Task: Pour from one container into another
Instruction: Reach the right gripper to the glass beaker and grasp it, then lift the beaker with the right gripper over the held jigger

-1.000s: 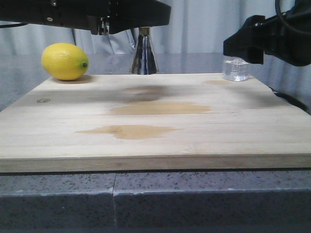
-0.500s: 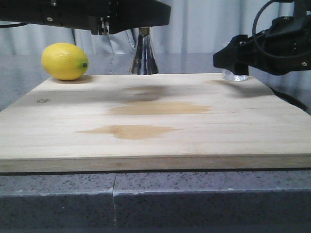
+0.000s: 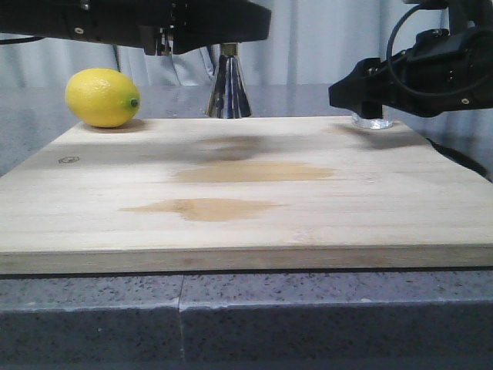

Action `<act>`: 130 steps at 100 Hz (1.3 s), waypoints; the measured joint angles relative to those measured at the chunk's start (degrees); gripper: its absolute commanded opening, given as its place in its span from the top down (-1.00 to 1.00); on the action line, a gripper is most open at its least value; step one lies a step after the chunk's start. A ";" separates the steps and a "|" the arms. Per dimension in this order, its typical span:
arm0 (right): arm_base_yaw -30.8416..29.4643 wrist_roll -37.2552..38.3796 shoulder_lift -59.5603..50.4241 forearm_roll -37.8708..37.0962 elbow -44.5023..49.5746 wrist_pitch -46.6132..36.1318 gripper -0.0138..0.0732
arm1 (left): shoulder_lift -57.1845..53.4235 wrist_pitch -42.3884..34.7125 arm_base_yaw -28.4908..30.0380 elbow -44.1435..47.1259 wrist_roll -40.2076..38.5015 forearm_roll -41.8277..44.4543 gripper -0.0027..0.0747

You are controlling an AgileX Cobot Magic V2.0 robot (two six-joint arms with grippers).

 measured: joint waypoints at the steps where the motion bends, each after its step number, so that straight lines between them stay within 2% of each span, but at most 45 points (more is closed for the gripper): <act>1: 0.00 0.00 0.00 -0.03 -0.14 0.00 -0.39 | 0.00 0.00 0.00 0.00 0.00 0.00 0.37; 14: 0.00 0.00 0.26 -1.46 -0.11 0.00 -0.25 | 0.00 0.00 0.00 0.00 0.00 0.00 0.37; 38: 0.00 0.00 0.26 -2.14 -0.11 0.72 -0.19 | 0.00 0.00 0.00 0.00 0.00 0.00 0.37; 60: 0.00 0.00 0.26 -2.24 -0.11 1.40 0.05 | 0.00 0.00 0.00 0.00 0.00 0.00 0.37; 85: 0.00 0.00 -0.39 -2.46 -0.11 2.55 0.06 | 0.00 0.00 0.00 0.00 0.00 0.00 0.37; 110: 0.24 0.23 -9.26 -3.38 -0.11 10.08 0.06 | 0.00 0.00 0.00 0.00 0.00 0.00 0.37; 130: 3.34 3.69 -16.94 -6.32 -2.05 17.76 0.06 | 0.00 0.00 0.00 0.00 0.00 0.00 0.37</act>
